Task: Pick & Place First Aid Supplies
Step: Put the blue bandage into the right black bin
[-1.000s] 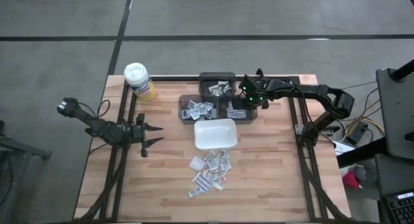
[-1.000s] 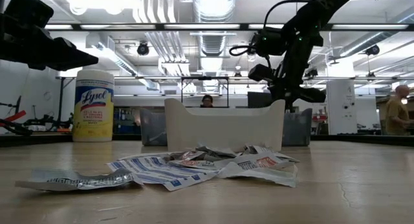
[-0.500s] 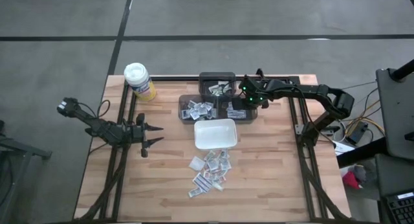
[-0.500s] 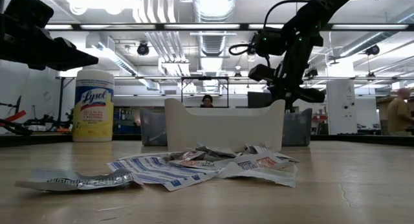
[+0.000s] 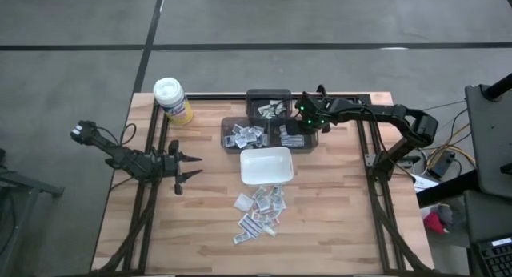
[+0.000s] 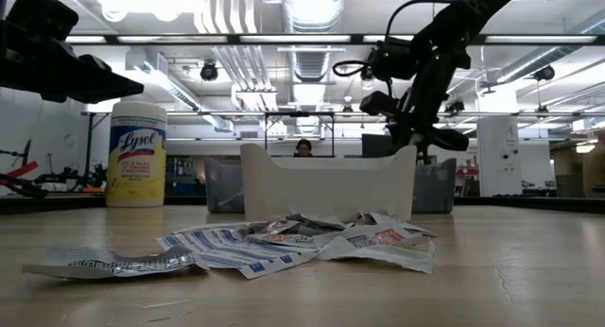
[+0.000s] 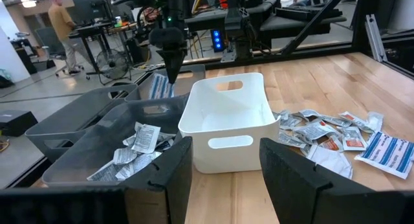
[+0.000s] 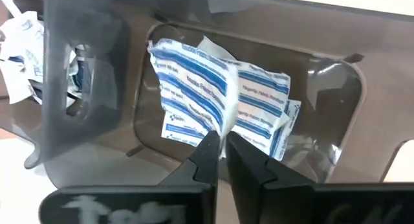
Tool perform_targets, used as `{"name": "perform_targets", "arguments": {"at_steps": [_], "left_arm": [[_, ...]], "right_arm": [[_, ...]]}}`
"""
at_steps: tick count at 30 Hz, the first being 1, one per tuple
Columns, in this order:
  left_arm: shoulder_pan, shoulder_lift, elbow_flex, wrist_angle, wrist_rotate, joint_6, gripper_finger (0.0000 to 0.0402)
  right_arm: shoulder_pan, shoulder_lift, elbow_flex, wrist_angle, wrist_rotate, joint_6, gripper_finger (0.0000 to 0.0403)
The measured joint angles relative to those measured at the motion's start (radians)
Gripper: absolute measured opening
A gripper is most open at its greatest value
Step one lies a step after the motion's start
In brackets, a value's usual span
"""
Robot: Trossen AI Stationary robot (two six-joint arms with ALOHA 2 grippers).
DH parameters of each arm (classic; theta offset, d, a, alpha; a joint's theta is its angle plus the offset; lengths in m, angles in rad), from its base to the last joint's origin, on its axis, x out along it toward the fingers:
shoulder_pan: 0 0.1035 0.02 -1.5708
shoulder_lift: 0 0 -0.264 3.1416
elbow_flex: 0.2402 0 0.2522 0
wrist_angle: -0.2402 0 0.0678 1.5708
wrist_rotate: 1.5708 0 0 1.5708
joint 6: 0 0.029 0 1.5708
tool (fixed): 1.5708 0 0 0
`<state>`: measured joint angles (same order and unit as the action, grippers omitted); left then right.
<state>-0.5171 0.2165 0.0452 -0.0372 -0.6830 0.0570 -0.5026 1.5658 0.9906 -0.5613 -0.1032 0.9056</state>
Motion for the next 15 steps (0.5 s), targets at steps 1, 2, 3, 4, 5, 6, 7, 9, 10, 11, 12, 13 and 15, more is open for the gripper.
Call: {"name": "perform_targets", "arguments": {"at_steps": [1,2,3,4,5,6,7,9,10,11,12,13,15], "left_arm": [[0.000,0.000,0.000,0.000,0.000,0.000,0.0177],[0.000,0.000,0.000,0.000,0.000,0.000,0.0177],[0.000,0.000,0.000,0.000,0.000,0.000,0.0177],[0.000,0.000,0.000,0.000,0.000,0.000,0.0177],[0.000,0.000,0.000,0.000,0.000,0.000,0.0177],[0.000,0.000,0.000,0.000,0.000,0.000,0.0177],[0.000,0.000,0.000,0.000,0.000,0.000,0.0177],[0.000,0.000,0.000,0.000,0.000,0.000,0.0177],[0.000,0.000,0.000,0.000,0.000,0.000,0.0177],[0.000,0.000,0.000,0.000,0.000,0.000,0.0177],[0.000,0.000,0.000,0.000,0.000,0.000,0.0177],[0.000,0.000,0.000,0.000,0.000,0.000,0.0177],[0.000,0.000,0.000,0.000,0.000,0.000,0.0177]], "right_arm": [[0.000,0.000,-0.002,0.000,0.000,0.003,0.0035],[0.000,0.000,-0.003,0.000,0.000,0.004,0.0041],[0.000,0.000,-0.005,0.001,0.002,0.006,0.0048],[0.000,0.000,-0.007,0.000,0.010,0.006,0.0054],[0.000,0.000,-0.008,-0.001,0.024,0.006,0.0059],[0.000,0.000,-0.008,0.001,0.029,0.006,0.0064],[0.000,0.000,-0.007,0.000,0.031,0.006,0.0068],[0.000,0.000,0.003,0.000,0.025,0.004,0.0075],[0.000,-0.002,0.010,-0.001,0.015,-0.001,0.0078],[0.000,-0.004,0.018,-0.006,0.001,-0.010,0.0080],[0.000,-0.007,0.026,-0.007,-0.008,-0.019,0.0081],[0.001,-0.009,0.036,-0.008,-0.011,-0.024,0.0082],[0.004,-0.011,0.060,-0.010,-0.017,-0.040,0.0084]]}}
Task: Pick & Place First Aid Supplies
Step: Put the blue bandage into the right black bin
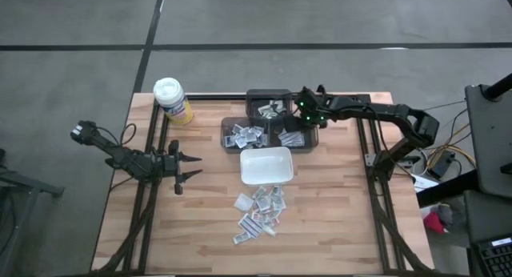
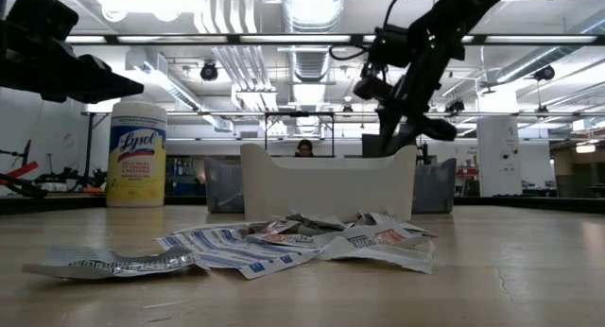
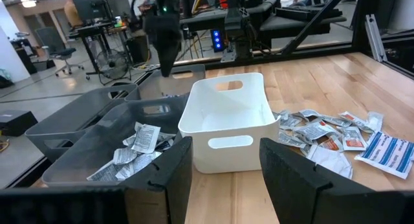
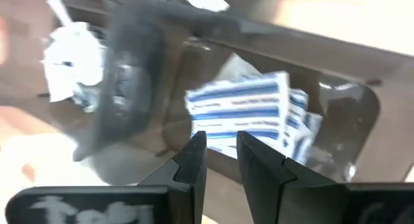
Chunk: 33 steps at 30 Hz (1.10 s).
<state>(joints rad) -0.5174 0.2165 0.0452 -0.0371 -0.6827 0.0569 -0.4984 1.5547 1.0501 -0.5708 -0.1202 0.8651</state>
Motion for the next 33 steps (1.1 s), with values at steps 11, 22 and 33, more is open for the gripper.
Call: {"name": "perform_targets", "arguments": {"at_steps": [11,22,33], "left_arm": [[0.000,0.000,-0.002,0.016,0.000,-0.006,0.0177],[0.000,0.000,-0.002,0.028,0.000,-0.007,0.0177],[0.000,0.106,0.072,0.033,0.000,0.002,0.0177]], "right_arm": [[0.042,-0.051,0.107,-0.050,-0.018,-0.178,0.0060],[0.079,-0.234,0.011,-0.060,0.062,-0.238,0.0025],[0.236,-0.523,-0.184,0.018,0.219,-0.245,0.0008]]}}
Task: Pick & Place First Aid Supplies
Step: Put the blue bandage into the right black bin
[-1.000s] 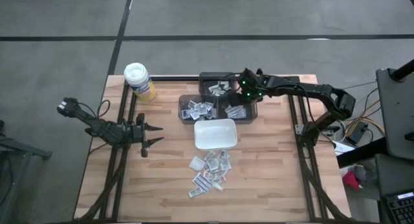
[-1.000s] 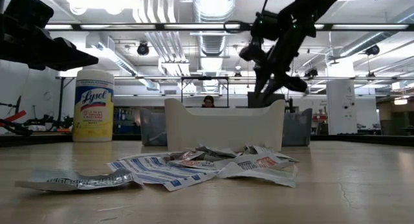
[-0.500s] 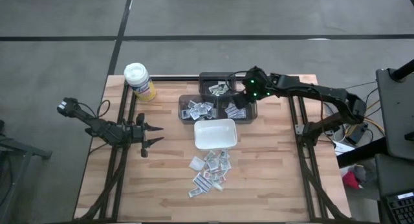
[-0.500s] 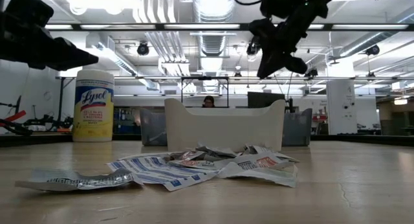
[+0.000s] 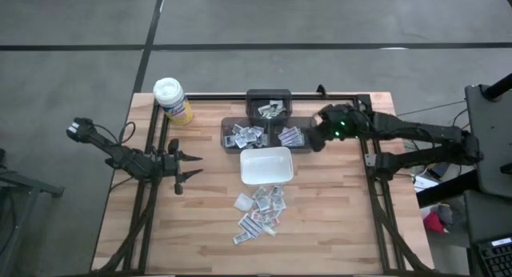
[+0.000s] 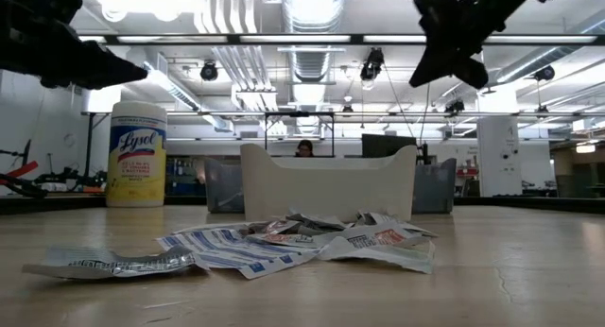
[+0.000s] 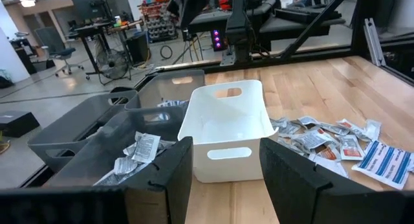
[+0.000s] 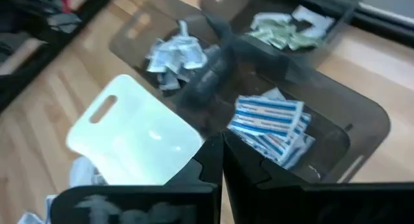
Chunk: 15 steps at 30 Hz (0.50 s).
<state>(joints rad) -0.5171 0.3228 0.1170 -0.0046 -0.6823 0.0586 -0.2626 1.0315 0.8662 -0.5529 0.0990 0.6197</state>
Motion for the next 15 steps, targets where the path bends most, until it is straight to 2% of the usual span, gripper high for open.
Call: {"name": "perform_targets", "arguments": {"at_steps": [10,15], "left_arm": [[0.000,0.301,0.174,0.001,0.000,-0.037,0.0177],[0.000,0.459,0.284,-0.003,0.004,-0.054,0.0177]], "right_arm": [[0.130,-0.210,-0.181,0.157,0.088,-0.002,0.0008],[0.168,-0.276,-0.255,0.197,0.091,-0.006,0.0008]]}}
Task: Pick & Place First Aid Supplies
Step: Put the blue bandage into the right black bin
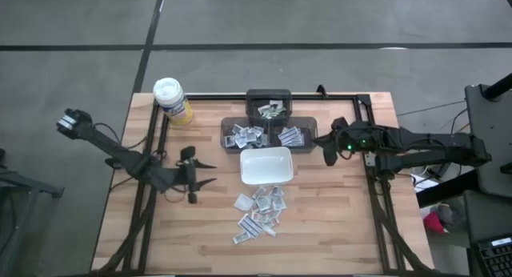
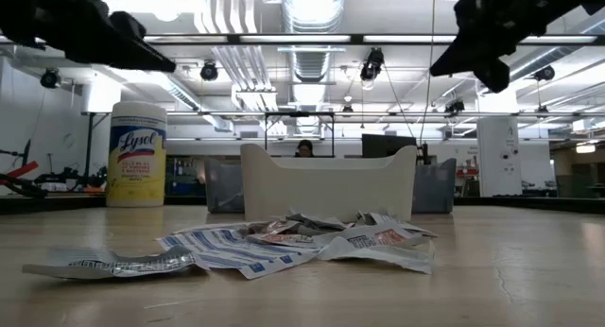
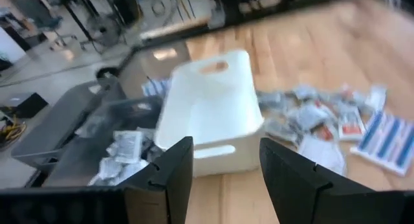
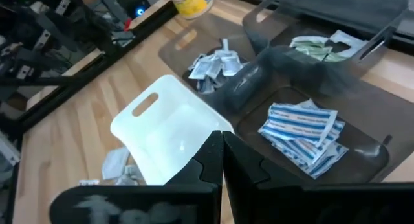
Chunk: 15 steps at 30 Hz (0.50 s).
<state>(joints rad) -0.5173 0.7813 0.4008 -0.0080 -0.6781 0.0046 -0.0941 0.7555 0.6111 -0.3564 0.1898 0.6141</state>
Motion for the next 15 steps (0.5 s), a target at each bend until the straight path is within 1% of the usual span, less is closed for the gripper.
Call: {"name": "perform_targets", "arguments": {"at_steps": [2,4,6,10,15], "left_arm": [[0.000,0.060,0.044,-0.011,0.003,-0.004,0.0177],[-0.001,0.119,0.099,0.012,0.001,-0.006,0.0177],[-0.001,0.180,0.140,-0.005,-0.001,-0.006,0.0177],[-0.001,0.292,0.240,-0.008,0.002,-0.006,0.0177],[0.000,0.425,0.352,-0.018,0.003,-0.013,0.0177]], "right_arm": [[0.014,-0.024,-0.022,0.005,0.000,-0.012,0.0008],[0.025,-0.053,-0.045,0.010,-0.001,-0.024,0.0008],[0.034,-0.088,-0.067,0.044,-0.003,-0.045,0.0008],[0.049,-0.179,-0.108,0.079,-0.007,-0.095,0.0008],[0.053,-0.307,-0.176,0.083,-0.013,-0.102,0.0008]]}}
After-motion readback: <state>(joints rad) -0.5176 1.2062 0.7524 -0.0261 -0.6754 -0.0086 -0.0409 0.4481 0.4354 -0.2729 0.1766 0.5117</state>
